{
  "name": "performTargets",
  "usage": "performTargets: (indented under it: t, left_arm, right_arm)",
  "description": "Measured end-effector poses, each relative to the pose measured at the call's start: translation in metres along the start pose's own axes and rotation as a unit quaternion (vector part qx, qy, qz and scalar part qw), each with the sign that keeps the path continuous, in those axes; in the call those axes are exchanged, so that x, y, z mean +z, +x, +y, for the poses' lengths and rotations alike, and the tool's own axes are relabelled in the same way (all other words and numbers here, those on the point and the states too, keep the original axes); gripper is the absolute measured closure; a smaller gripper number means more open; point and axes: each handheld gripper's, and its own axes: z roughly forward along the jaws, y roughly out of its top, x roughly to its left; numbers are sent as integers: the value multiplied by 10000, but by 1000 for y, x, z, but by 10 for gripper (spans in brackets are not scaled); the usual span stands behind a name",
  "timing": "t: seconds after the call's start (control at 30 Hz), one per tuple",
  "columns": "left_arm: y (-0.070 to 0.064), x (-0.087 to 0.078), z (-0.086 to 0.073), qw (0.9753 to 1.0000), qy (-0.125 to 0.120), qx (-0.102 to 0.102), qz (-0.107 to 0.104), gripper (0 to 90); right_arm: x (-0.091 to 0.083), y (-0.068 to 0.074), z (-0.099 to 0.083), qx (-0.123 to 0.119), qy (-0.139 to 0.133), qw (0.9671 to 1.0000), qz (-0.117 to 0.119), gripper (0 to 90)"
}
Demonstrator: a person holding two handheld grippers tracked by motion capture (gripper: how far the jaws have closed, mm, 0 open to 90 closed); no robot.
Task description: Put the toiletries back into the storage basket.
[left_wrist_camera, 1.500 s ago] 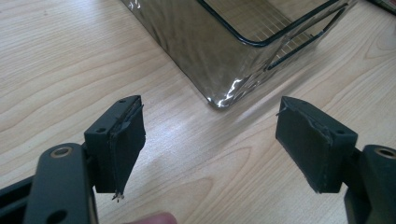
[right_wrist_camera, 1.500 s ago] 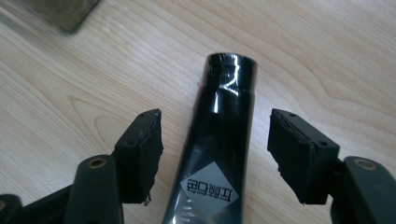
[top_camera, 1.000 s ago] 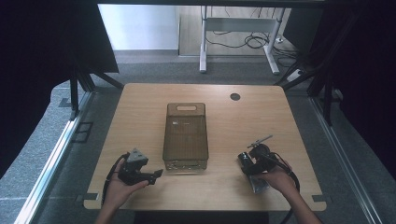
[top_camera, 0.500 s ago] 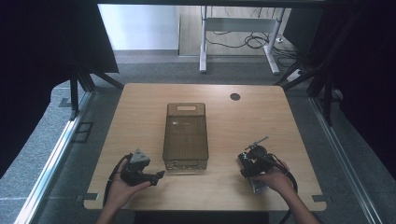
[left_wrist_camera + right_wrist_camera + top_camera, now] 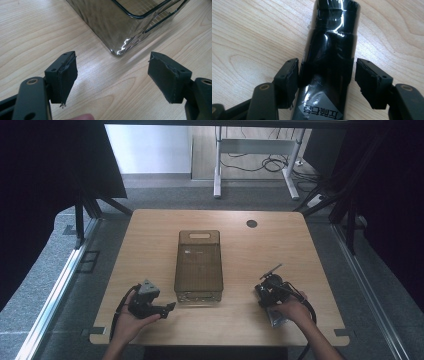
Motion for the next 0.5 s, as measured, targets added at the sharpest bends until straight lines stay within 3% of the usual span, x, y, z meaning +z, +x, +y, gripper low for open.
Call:
performTargets:
  t: [0.2,0.5]
  left_arm:
    - [0,-1,0,10000,-18,1,6,239]
    - [0,-3,1,10000,-38,9,-5,238]
  right_arm:
    - [4,0,1,7,99,9999,127,413]
    - [5,-1,6,27,212,9997,102,445]
